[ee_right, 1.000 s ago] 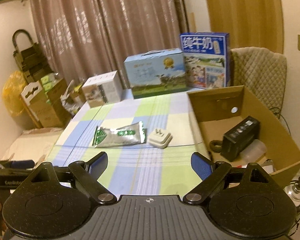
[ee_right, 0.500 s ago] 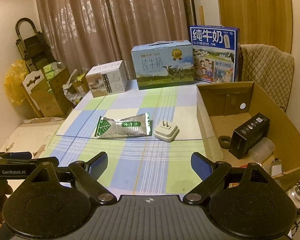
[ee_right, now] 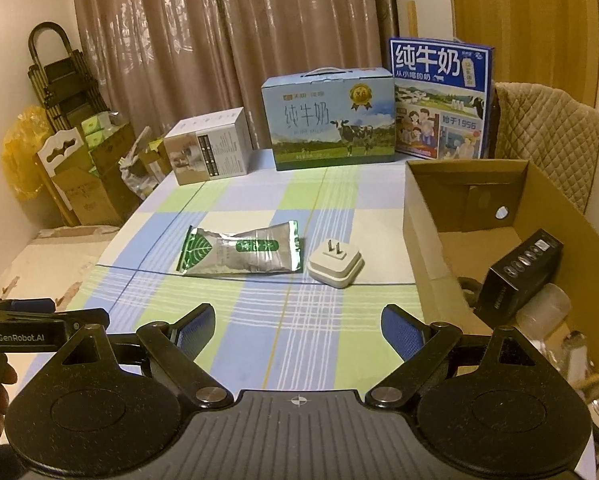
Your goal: Organize objects
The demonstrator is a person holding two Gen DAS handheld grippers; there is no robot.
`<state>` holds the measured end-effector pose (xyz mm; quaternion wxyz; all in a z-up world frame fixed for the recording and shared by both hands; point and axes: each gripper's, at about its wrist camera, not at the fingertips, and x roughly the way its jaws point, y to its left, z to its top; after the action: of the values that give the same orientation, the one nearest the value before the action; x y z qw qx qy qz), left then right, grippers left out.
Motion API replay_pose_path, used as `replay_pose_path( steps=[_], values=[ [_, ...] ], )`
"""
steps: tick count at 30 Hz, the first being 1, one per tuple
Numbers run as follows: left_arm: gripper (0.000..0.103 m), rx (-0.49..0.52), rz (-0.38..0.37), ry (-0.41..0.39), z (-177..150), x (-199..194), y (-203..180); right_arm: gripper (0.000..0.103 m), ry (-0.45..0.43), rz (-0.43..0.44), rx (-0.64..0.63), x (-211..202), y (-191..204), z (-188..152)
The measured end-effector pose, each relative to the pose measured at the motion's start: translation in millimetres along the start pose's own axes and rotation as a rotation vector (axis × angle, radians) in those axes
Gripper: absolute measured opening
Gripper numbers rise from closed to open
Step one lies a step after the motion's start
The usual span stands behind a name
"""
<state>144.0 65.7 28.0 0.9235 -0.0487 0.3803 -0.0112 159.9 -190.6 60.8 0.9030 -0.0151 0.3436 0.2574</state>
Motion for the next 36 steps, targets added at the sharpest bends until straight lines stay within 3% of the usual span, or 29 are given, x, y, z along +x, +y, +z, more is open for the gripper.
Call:
replay_pose_path(
  steps=[9, 15, 21, 28, 36],
  values=[
    [0.102, 0.038, 0.005, 0.018, 16.4, 65.2, 9.9, 0.087, 0.044, -0.003, -0.017, 71.4, -8.9, 1.5],
    [0.102, 0.155, -0.017, 0.044, 27.4, 108.6, 11.5, 0.087, 0.085, -0.006, -0.069, 120.8, -14.7, 2.2],
    [0.102, 0.357, -0.084, 0.069, 41.4, 140.3, 7.5, 0.087, 0.149, 0.021, -0.245, 165.8, -14.7, 16.0],
    [0.102, 0.646, -0.156, 0.1, 64.9, 171.6, -5.6, 0.087, 0.275, 0.058, -0.587, 210.0, -7.0, 46.7],
    [0.102, 0.802, -0.262, 0.153, 90.8, 211.1, -21.9, 0.087, 0.442, 0.07, -0.83, 251.6, -7.1, 51.1]
  ],
)
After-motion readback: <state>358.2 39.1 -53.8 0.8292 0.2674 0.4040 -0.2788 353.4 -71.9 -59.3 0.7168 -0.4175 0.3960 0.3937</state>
